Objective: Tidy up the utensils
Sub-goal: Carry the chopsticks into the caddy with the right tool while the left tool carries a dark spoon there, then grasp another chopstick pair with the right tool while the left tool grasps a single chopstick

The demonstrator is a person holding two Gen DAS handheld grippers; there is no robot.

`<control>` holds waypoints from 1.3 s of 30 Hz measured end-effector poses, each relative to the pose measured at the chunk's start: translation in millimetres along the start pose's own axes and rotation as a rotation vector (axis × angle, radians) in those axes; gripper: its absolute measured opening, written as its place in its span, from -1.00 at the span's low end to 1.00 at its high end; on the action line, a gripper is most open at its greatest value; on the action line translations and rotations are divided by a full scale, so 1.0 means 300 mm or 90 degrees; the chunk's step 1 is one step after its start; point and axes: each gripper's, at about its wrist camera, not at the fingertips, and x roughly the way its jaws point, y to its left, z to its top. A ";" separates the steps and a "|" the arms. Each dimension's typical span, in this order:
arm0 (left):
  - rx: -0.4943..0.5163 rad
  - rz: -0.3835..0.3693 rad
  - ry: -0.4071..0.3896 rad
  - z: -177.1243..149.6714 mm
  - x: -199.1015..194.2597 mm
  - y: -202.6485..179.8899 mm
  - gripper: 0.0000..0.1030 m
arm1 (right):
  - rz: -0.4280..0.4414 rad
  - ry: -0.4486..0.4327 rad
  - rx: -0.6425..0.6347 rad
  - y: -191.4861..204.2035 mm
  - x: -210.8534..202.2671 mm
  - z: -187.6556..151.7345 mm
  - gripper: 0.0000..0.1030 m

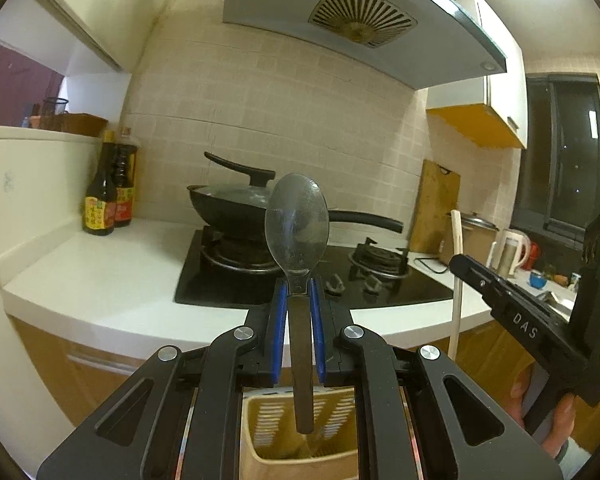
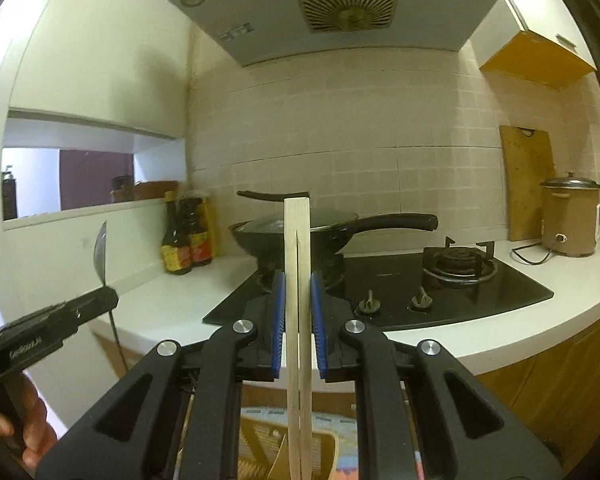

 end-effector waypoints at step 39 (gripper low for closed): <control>-0.025 0.096 0.267 -0.428 -0.353 -0.084 0.51 | 0.029 0.412 0.073 -0.048 -0.446 -0.411 0.17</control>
